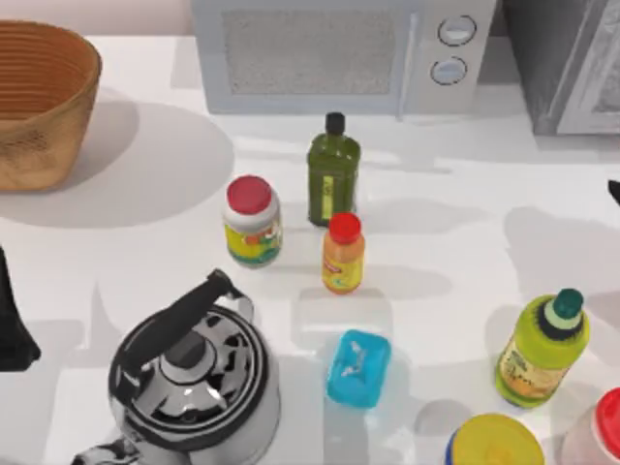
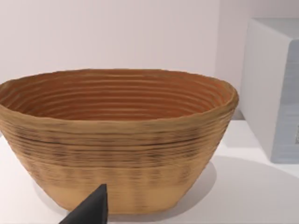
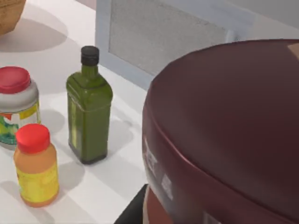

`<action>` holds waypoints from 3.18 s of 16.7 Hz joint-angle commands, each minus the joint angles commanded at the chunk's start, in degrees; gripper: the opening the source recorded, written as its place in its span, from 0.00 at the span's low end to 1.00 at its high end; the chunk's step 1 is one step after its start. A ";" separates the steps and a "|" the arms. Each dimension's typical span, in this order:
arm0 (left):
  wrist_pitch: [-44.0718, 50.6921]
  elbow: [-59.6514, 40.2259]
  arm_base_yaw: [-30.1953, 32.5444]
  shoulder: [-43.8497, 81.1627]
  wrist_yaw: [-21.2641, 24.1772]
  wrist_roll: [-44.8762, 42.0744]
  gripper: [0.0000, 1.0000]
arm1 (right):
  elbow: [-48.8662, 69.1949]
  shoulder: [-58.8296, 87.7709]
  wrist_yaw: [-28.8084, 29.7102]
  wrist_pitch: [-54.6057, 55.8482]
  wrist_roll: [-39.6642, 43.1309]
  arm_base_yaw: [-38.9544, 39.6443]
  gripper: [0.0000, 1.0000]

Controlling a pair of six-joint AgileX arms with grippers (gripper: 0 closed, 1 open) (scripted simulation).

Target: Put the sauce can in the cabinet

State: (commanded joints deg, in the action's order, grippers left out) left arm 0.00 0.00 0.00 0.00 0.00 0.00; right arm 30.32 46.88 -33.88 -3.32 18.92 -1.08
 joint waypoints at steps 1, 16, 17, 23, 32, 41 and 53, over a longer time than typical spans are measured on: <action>0.00 0.00 0.00 0.00 0.00 0.00 1.00 | -3.34 -5.82 3.88 0.24 -2.18 -0.07 0.00; 0.00 0.00 0.00 0.00 0.00 0.00 1.00 | -30.32 -46.88 33.88 3.33 -18.92 1.08 0.00; 0.00 0.00 0.00 0.00 0.00 0.00 1.00 | -30.32 -46.88 33.88 3.33 -18.92 1.08 0.00; 0.00 0.00 0.00 0.00 0.00 0.00 1.00 | -24.21 -40.83 35.22 0.63 -19.13 1.37 0.00; 0.00 0.00 0.00 0.00 0.00 0.00 1.00 | 20.50 -6.95 43.32 -12.82 -22.13 3.01 0.00; 0.00 0.00 0.00 0.00 0.00 0.00 1.00 | 68.40 24.83 45.90 -24.34 -21.53 9.73 0.00; 0.00 0.00 0.00 0.00 0.00 0.00 1.00 | 77.75 32.52 45.28 -26.24 -19.95 11.47 0.00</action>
State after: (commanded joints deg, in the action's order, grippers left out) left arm 0.00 0.00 0.00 0.00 0.00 0.00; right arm 108.07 79.40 11.41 -29.56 -1.03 10.39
